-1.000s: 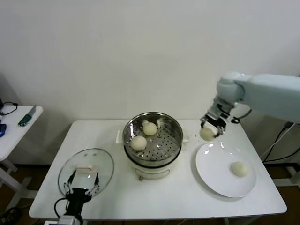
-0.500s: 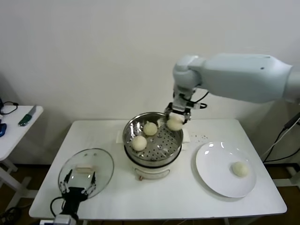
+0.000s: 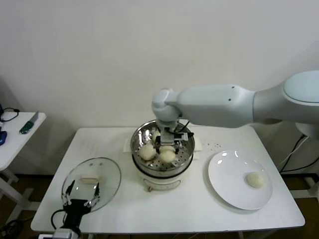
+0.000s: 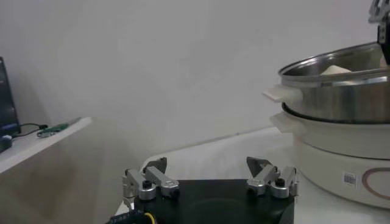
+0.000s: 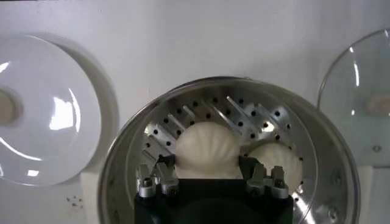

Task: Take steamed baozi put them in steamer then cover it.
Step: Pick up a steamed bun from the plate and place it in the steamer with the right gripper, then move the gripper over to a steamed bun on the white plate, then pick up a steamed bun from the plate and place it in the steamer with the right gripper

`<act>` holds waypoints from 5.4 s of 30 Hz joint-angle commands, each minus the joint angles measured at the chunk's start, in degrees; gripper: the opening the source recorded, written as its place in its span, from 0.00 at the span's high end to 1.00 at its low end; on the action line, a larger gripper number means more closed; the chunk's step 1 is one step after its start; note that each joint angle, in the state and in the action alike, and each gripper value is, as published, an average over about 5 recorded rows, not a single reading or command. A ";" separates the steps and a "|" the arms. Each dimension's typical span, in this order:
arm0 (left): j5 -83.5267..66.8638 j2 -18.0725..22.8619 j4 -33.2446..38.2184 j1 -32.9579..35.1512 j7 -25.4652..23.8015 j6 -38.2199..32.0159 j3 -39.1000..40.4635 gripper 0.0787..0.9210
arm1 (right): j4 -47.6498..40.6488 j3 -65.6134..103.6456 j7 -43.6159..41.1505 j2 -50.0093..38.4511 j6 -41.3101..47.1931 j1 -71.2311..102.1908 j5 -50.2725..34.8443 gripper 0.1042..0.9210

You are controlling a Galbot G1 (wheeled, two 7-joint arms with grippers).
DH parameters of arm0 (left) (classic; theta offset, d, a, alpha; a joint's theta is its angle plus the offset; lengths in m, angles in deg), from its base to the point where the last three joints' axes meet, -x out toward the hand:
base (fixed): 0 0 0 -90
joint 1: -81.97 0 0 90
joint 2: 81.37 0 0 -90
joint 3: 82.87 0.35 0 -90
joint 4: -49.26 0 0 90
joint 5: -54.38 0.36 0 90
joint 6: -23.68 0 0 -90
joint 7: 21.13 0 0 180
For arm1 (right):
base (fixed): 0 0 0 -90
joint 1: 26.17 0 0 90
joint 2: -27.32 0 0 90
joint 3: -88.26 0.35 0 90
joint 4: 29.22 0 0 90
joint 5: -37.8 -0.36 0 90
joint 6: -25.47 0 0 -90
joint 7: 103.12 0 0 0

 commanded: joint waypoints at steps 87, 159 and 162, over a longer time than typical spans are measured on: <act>2.43 1.53 2.63 2.21 -0.05 2.15 1.63 0.12 | -17.85 22.04 3.95 -43.74 34.57 34.60 -7.68 0.12; -0.97 0.93 5.17 5.46 -1.92 -0.87 2.08 0.12 | -20.04 -21.32 8.69 5.07 42.29 -3.75 -61.08 0.26; -1.37 0.66 4.75 5.23 -1.92 -0.86 1.87 0.12 | -20.77 -21.21 8.64 5.05 42.24 -2.32 -59.68 0.26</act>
